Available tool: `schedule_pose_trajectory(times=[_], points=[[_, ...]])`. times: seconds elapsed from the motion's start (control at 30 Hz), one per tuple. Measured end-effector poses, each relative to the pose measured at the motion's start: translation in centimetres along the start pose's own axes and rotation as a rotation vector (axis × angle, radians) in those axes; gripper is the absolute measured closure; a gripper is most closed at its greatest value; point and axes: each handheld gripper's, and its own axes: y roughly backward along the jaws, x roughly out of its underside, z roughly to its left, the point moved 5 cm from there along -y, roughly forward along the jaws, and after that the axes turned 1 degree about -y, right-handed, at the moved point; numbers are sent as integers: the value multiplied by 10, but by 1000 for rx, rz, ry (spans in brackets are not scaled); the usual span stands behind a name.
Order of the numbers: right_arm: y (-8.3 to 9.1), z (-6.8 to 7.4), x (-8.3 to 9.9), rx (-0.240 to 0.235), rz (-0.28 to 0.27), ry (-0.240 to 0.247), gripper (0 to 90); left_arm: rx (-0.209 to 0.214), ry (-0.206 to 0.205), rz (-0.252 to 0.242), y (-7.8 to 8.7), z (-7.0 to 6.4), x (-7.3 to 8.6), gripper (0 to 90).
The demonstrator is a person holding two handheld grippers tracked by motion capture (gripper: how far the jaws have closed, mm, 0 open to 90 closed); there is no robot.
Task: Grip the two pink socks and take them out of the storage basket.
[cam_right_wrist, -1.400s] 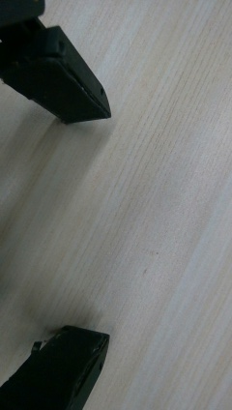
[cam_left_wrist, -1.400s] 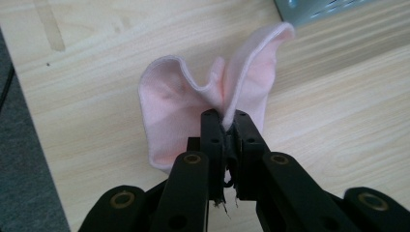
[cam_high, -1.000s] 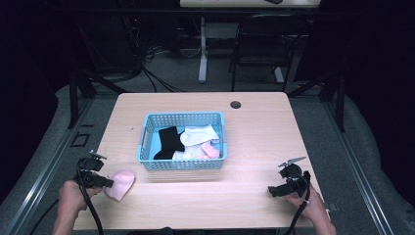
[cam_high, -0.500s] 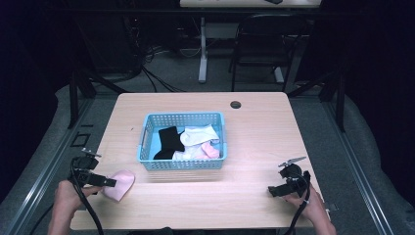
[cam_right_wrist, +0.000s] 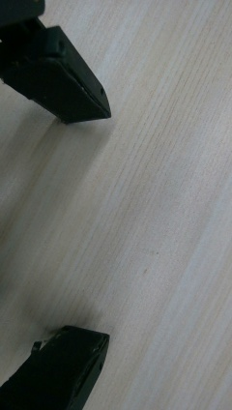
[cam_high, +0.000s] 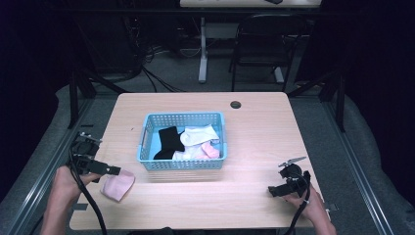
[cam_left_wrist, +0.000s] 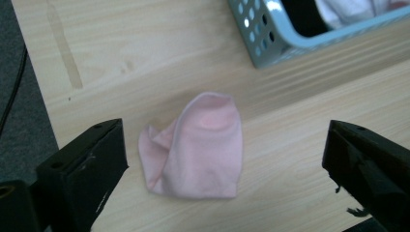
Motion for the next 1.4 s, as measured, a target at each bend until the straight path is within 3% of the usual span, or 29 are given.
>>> schedule_pose_trajectory(times=[0.17, 0.37, 0.77, 0.93, 0.97, 1.0, 1.1, 1.33, 1.4], points=[[-1, 1, 0, 2, -14, -12, 0, 21, -45, -10, 6, -14, -24, 0], [-1, 0, 0, -6, -9, -6, 0, 30, -84, -4, 4, -26, -39, 0], [-1, 1, 0, 0, -14, -11, 0, 49, -120, 0, -6, -43, -65, 0], [1, -1, 0, -2, 13, 11, 0, 52, -151, -1, -9, -56, -80, 0], [-2, 1, 0, -8, -27, -20, 0, 54, -157, -4, -10, -59, -83, 0], [2, -2, 0, 1, 29, 25, 0, 56, -175, 0, -11, -62, -87, 0], [-1, 1, 0, 2, -14, -12, 0, 61, -193, 9, -15, -70, -95, 0], [-1, 1, 0, -2, -12, -10, 0, 69, -238, 21, -23, -86, -113, 0], [1, -1, 0, -2, 13, 11, 0, 70, -249, 22, -28, -92, -120, 0]])
